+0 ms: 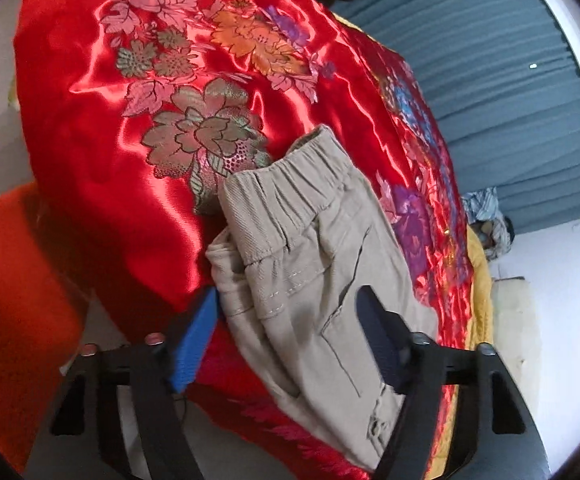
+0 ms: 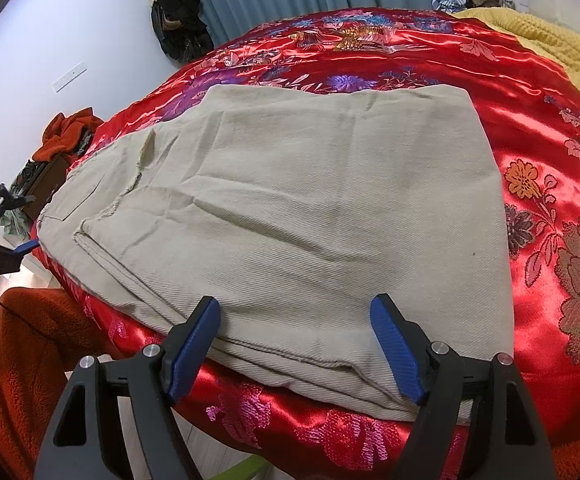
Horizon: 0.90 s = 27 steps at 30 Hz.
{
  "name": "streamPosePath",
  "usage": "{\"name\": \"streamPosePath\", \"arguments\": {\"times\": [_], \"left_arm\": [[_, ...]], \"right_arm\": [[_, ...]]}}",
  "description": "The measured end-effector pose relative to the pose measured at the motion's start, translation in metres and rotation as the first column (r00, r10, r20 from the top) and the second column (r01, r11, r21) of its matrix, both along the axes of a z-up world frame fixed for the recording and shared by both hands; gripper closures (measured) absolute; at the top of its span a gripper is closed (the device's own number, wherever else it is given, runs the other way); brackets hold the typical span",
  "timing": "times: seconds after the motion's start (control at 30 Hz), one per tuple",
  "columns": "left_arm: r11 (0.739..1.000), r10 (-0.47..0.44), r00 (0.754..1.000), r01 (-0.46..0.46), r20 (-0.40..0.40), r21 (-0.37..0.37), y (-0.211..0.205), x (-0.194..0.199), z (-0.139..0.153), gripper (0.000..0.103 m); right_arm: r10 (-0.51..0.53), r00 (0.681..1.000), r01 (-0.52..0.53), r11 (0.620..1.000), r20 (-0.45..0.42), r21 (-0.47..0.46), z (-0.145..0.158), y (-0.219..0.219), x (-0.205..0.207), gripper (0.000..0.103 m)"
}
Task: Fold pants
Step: 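Move the left tool to the elastic waistband and grasp it, then lift the waistband with the left tool, fold it over the trousers, release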
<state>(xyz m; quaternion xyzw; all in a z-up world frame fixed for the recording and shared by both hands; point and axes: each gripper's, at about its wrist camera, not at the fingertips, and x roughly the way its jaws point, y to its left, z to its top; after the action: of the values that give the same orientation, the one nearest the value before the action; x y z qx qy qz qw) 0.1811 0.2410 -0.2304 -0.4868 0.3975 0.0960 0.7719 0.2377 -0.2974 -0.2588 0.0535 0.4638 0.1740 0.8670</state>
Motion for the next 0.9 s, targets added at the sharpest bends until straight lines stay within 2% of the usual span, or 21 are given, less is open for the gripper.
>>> {"name": "streamPosePath", "arguments": {"times": [0.03,0.13,0.3,0.33,0.5,0.57,0.6,0.63,0.7,0.73,0.83,0.9], "left_arm": [[1.000,0.005,1.000,-0.005,0.000,0.010,-0.001,-0.001,0.000,0.039],[1.000,0.010,1.000,-0.010,0.002,0.013,0.000,-0.001,-0.004,0.039],[1.000,-0.001,1.000,0.002,-0.015,0.014,-0.002,0.012,-0.016,0.024],[0.999,-0.009,1.000,0.010,-0.017,0.034,-0.006,0.016,-0.014,0.019],[0.984,-0.042,0.995,0.057,-0.088,0.168,-0.026,0.033,0.000,0.021],[0.971,-0.039,0.993,0.063,-0.109,0.229,-0.031,0.033,0.009,0.036],[0.968,-0.036,0.993,0.063,-0.113,0.244,-0.031,0.031,0.011,0.040],[0.964,-0.030,0.993,0.059,-0.117,0.260,-0.030,0.029,0.014,0.052],[0.965,-0.035,0.993,0.062,-0.109,0.254,-0.026,0.024,0.016,0.063],[0.962,-0.024,0.993,0.053,-0.112,0.268,-0.024,0.021,0.018,0.079],[0.965,-0.029,0.996,0.052,-0.090,0.258,-0.022,0.017,0.024,0.082],[0.959,-0.026,0.996,0.047,-0.080,0.280,-0.027,0.015,0.032,0.084]], "right_arm": [[0.000,1.000,0.000,1.000,0.000,0.000,0.000,0.000,0.000,0.025],[0.000,1.000,0.000,1.000,0.000,0.000,0.000,0.000,0.000,0.025],[0.000,1.000,0.000,1.000,0.000,-0.002,0.000,0.000,0.000,0.025],[0.000,1.000,0.000,1.000,0.000,-0.002,0.000,0.000,0.000,0.025],[-0.001,1.000,0.001,1.000,0.001,-0.002,0.001,0.000,0.001,0.025],[-0.001,1.000,0.001,1.000,0.001,-0.002,0.001,0.001,0.001,0.025],[-0.001,1.000,0.001,1.000,0.001,-0.001,0.001,0.001,0.001,0.025],[-0.002,1.000,0.002,1.000,0.001,-0.002,0.001,0.001,0.001,0.025],[-0.002,1.000,0.002,1.000,0.001,0.000,0.001,0.001,0.001,0.025],[-0.002,1.000,0.002,1.000,0.001,0.000,0.001,0.001,0.001,0.025],[-0.002,1.000,0.002,1.000,0.001,-0.001,0.001,0.001,0.001,0.025],[-0.001,1.000,0.001,1.000,0.001,-0.001,0.001,0.001,0.001,0.025]]}}
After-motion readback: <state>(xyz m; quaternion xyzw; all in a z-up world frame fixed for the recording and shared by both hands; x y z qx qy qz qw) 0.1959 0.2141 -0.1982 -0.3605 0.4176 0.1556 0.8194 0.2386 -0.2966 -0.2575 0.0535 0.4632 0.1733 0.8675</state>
